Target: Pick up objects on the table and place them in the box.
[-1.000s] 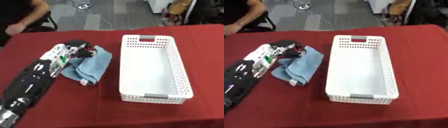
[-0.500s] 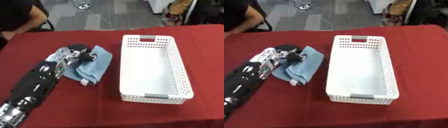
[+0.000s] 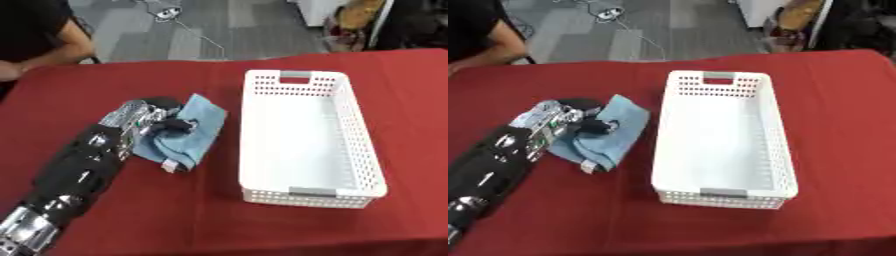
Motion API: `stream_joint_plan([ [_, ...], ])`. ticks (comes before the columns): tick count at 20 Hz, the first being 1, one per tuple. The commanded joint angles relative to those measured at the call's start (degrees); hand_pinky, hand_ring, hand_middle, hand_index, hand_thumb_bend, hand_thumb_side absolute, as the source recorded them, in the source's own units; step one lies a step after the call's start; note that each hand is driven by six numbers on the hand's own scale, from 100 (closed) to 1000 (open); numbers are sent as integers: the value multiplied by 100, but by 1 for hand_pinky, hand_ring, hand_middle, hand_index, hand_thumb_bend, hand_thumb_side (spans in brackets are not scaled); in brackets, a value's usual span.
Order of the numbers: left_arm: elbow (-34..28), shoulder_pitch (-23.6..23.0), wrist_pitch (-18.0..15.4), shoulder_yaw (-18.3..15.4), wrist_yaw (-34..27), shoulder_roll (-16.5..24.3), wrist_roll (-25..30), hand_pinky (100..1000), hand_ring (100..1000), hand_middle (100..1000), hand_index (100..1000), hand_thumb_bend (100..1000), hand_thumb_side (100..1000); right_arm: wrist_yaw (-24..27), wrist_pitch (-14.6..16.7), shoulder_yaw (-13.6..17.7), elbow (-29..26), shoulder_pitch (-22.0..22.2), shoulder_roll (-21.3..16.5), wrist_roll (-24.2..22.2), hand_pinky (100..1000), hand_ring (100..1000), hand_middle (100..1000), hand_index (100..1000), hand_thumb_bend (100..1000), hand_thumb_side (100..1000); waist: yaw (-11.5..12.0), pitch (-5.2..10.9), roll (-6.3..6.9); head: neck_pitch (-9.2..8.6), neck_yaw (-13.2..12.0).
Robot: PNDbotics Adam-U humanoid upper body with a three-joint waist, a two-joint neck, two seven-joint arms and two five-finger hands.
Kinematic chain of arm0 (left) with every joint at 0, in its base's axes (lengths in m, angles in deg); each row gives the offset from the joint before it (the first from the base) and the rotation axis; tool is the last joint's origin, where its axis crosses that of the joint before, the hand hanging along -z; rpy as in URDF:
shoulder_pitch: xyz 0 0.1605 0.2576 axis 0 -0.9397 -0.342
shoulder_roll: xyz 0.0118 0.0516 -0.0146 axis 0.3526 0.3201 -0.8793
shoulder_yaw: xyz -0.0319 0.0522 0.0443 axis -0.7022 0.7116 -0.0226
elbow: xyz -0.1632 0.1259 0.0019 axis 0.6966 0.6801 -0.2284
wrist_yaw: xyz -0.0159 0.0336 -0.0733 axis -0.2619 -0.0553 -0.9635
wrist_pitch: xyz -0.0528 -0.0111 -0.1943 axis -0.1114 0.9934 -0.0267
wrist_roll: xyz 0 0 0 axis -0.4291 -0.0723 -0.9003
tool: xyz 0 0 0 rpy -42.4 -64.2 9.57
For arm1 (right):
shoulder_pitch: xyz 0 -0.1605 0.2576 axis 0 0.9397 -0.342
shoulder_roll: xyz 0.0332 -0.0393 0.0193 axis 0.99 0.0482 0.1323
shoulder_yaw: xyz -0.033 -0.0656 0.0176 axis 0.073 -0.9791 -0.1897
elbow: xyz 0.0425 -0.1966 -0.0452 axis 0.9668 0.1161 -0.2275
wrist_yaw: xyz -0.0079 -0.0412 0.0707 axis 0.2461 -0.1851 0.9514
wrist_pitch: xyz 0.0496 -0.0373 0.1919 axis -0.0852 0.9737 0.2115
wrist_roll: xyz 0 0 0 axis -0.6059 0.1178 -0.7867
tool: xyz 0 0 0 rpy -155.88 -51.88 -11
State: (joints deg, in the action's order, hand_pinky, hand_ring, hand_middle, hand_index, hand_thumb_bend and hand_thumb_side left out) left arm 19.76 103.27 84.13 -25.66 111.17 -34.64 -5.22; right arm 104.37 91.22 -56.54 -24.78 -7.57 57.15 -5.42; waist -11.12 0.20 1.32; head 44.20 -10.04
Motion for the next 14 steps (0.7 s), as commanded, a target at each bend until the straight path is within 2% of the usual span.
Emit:
stream_joint_plan([
  [1,-147,112,-91,70,-27,66,353,760,810,850,943,699,1000,9,17,12,-89,-103,-84,-16,840,870,839,946,100,1000,-6,50,-14,-8,-25],
  [2,-176,128,-114,96,-47,77,464,714,755,798,913,684,926,8,18,12,-89,-103,-85,-17,840,870,839,946,100,1000,-8,51,-13,-8,-27],
  [3,-216,145,-131,125,-57,87,572,658,692,752,879,620,809,8,17,15,-89,-103,-85,-15,840,870,839,946,100,1000,-10,52,-12,-8,-27],
  [4,-260,152,-126,136,-58,94,635,573,590,676,805,492,546,8,16,18,-89,-103,-84,-11,840,870,839,946,100,1000,-11,53,-12,-8,-25],
  [5,-309,152,-80,133,-28,103,634,509,518,612,727,416,328,8,15,20,-89,-104,-84,-8,840,870,839,946,100,1000,-11,54,-12,-8,-22],
  [6,-353,147,-25,131,8,106,604,399,405,523,632,314,185,8,15,21,-89,-105,-84,-6,840,870,839,946,100,1000,-12,54,-12,-8,-19],
  [7,-404,140,57,116,59,107,503,319,337,472,571,252,165,8,14,22,-89,-107,-84,-5,840,870,839,946,100,1000,-13,55,-11,-8,-16],
  [8,-445,129,129,109,98,104,378,141,205,370,459,109,142,7,13,22,-89,-109,-84,-4,840,870,839,946,100,1000,-15,56,-11,-8,-14],
  [9,-502,125,198,92,142,105,186,100,148,317,411,100,151,8,13,23,-89,-110,-83,-2,840,870,839,946,100,1000,-17,57,-11,-8,-10],
  [10,-542,112,253,80,169,102,-8,100,107,280,372,100,173,8,14,25,-89,-112,-83,1,840,870,839,946,100,1000,-18,57,-11,-8,-8],
  [11,-595,104,317,39,170,99,-259,100,100,186,276,100,283,8,14,28,-89,-113,-83,5,840,870,839,946,100,1000,-18,56,-12,-8,-3],
  [13,-652,71,426,-26,79,90,-721,100,100,100,188,100,328,6,14,32,-89,-114,-82,9,840,870,839,946,100,1000,-16,54,-13,-8,1],
  [14,-663,52,471,-54,-28,85,-907,100,100,100,168,100,334,5,15,32,-89,-113,-82,10,840,870,839,946,100,1000,-16,52,-13,-8,2],
])
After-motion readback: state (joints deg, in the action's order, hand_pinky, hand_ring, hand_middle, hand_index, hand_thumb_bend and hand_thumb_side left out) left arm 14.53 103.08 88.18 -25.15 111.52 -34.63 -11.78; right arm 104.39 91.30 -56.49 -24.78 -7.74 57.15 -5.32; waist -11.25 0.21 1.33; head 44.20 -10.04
